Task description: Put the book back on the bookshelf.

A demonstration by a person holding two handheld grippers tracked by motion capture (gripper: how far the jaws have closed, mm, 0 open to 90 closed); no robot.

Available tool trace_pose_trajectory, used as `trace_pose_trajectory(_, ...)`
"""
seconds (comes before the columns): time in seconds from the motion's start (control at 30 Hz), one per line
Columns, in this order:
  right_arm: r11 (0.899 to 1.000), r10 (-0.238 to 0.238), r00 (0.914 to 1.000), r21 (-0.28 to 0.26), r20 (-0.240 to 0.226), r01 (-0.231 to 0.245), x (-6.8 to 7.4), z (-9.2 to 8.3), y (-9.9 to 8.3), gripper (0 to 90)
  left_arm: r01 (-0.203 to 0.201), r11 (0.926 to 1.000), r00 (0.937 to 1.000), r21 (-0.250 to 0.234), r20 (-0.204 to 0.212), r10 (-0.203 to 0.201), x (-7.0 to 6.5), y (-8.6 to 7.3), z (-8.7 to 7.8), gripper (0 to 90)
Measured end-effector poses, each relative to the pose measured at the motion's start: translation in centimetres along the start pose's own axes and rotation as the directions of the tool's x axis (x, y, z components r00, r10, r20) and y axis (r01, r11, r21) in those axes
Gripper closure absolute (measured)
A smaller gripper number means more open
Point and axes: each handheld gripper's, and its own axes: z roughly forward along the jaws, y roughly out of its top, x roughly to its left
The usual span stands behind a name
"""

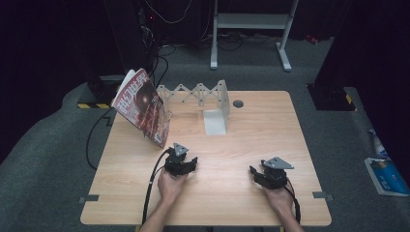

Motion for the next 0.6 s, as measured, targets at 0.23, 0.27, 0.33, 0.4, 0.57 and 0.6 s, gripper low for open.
trace_pose_trajectory(0.23, 1.000, -0.007, 1.0000, 0.003, -0.001, 0.007, -0.1, 0.0, 0.0, 45.4, -0.014, 0.9998, 0.9998, -0.012, -0.015, 0.014, 0.0, -0.5, 0.1, 42.3)
trace_pose_trajectory(0.27, 1.000, -0.009, 1.0000, 0.002, -0.002, 0.009, -0.1, 0.0, 0.0, 45.5, -0.023, 0.9996, 0.9995, -0.019, -0.022, 0.022, -0.1, -0.6, 0.1, 41.8)
trace_pose_trajectory(0.33, 1.000, -0.007, 1.0000, 0.004, -0.003, 0.007, -0.1, 0.0, 0.0, 45.5, -0.049, 0.9977, 0.9981, -0.048, -0.040, 0.047, -0.4, -1.1, 0.1, 40.3)
trace_pose_trajectory(0.4, 1.000, -0.009, 1.0000, 0.004, -0.003, 0.009, -0.1, 0.0, 0.0, 45.5, -0.039, 0.9974, 0.9983, -0.060, -0.045, 0.037, -0.4, -1.3, 0.1, 39.2)
trace_pose_trajectory(0.57, 1.000, -0.009, 0.9999, 0.007, -0.006, 0.009, -0.1, 0.0, 0.1, 45.5, -0.038, 0.9969, 0.9981, -0.068, -0.050, 0.035, -0.4, -1.4, 0.0, 38.8)
trace_pose_trajectory(0.6, 1.000, -0.009, 0.9999, 0.008, -0.006, 0.009, -0.1, 0.0, 0.1, 45.5, -0.039, 0.9969, 0.9981, -0.069, -0.050, 0.035, -0.4, -1.4, 0.0, 38.7)
